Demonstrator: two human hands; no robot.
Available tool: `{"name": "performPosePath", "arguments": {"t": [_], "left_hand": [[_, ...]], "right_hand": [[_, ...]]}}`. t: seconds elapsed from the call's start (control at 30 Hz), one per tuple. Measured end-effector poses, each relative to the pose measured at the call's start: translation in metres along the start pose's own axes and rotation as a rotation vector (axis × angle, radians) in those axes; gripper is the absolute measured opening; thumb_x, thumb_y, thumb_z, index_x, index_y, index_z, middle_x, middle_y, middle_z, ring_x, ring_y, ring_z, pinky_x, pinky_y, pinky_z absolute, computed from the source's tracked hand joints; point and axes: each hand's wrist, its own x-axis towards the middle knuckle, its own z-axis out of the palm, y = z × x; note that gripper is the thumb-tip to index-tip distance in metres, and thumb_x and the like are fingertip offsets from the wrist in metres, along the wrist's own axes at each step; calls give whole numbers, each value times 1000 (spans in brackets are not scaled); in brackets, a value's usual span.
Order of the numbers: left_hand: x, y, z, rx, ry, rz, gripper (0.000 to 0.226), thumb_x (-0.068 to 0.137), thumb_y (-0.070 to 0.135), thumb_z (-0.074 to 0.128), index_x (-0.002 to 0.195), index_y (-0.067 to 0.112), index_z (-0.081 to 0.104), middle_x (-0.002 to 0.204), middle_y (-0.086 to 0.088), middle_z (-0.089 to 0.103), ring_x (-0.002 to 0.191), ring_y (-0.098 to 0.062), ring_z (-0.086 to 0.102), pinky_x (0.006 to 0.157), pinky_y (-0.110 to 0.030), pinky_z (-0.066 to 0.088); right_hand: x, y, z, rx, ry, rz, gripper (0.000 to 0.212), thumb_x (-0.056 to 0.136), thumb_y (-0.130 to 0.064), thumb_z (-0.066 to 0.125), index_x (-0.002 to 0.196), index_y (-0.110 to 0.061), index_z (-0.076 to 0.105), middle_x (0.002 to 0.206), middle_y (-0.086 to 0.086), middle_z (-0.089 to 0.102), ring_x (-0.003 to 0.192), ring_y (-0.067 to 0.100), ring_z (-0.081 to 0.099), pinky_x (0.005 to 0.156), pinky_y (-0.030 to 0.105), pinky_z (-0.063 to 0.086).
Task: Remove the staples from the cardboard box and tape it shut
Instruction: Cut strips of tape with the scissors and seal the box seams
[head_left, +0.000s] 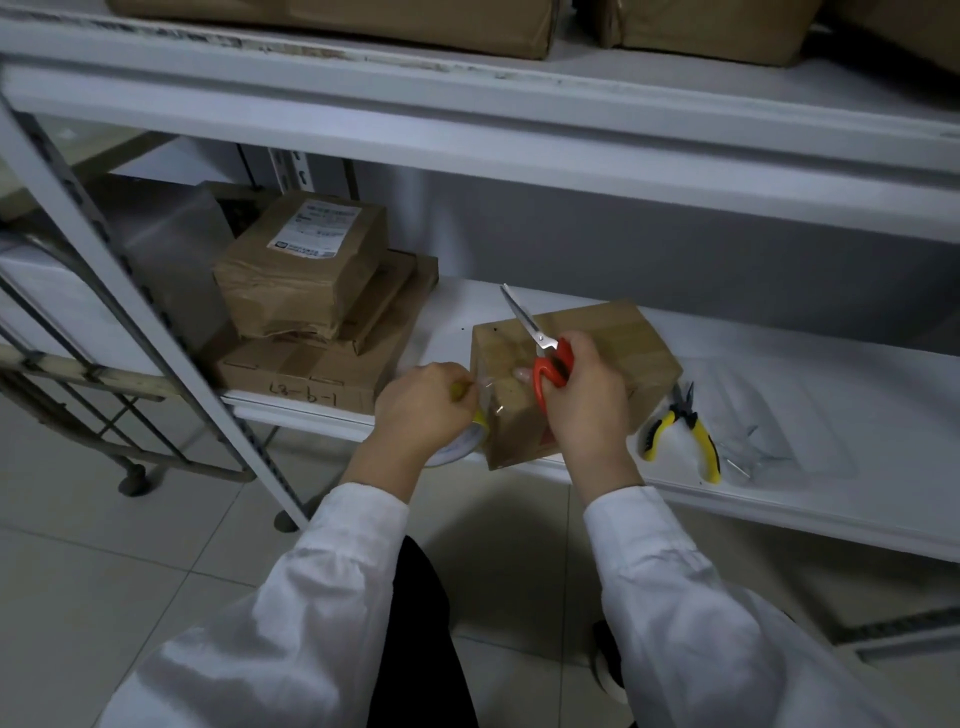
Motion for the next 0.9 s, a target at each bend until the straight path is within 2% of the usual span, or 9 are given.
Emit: {"name": "performPosePath", "arguments": {"t": [0.13,0.23,0.3,0.4,0.47,0.53,0.63,0.77,0.9], "left_hand": [[2,-1,8,35,-12,27,34,98,36,36,105,18,64,97,-5,67,82,-21,58,70,-29,45],[1,-4,13,56,-14,23,35,100,35,32,104,16,61,96,-8,66,81,-21,56,68,-28,41],[0,-3,18,154,-38,41,30,96,38,42,111,15,55,102,-7,64,89,-23,60,71,-29,44],[-2,0,24,255,-46,33,44,88,43,55,119,15,42,105,-7,62,90,-25,62,74,-32,49],[0,-1,23,119,-30,2,34,94,40,46,117,15,41,100,-9,62,86,-27,61,74,-34,49],[1,-7,18,-175,-67,-70,24,97,38,39,110,19,45,93,-10,60,85,-26,57,71,-33,43],[2,-19,11,-542,-138,-103,10,89,31,59,95,24,56,87,-3,57,84,-21,55,69,-30,41],[2,-27,7,-680,-299,-92,16,82,27,70,94,30,60,93,-1,61,86,-17,57,71,-24,46],[3,-22,17,-750,-243,-100,12,84,20,66,86,31,62,104,0,60,102,-22,57,87,-30,46]], "right_hand": [[2,-1,-2,-16,-30,21,49,83,-42,66,124,-23,47,100,1,64,91,22,61,74,29,48],[3,-2,-2,-32,-42,26,48,85,-41,65,125,-24,46,103,2,64,93,23,62,76,31,49],[3,-2,-1,-40,-36,26,47,86,-40,65,125,-24,45,103,2,64,93,23,63,77,32,50],[3,-2,0,-44,-23,18,46,86,-39,65,126,-25,46,104,3,65,94,24,63,81,36,53],[3,-1,0,-32,-13,18,46,86,-38,65,125,-25,46,105,3,64,95,24,63,81,35,53],[3,1,-1,-20,-5,8,44,87,-36,64,126,-24,46,107,3,64,96,24,63,79,32,50],[2,1,-3,-10,-10,-10,45,88,-35,62,128,-22,46,109,4,64,98,24,62,76,27,45],[6,2,-9,37,-60,-27,52,84,-38,66,129,-20,46,115,5,63,104,25,60,79,24,41],[11,2,-13,60,-101,-13,60,81,-36,71,133,-21,42,120,5,61,110,26,57,85,27,42]]}}
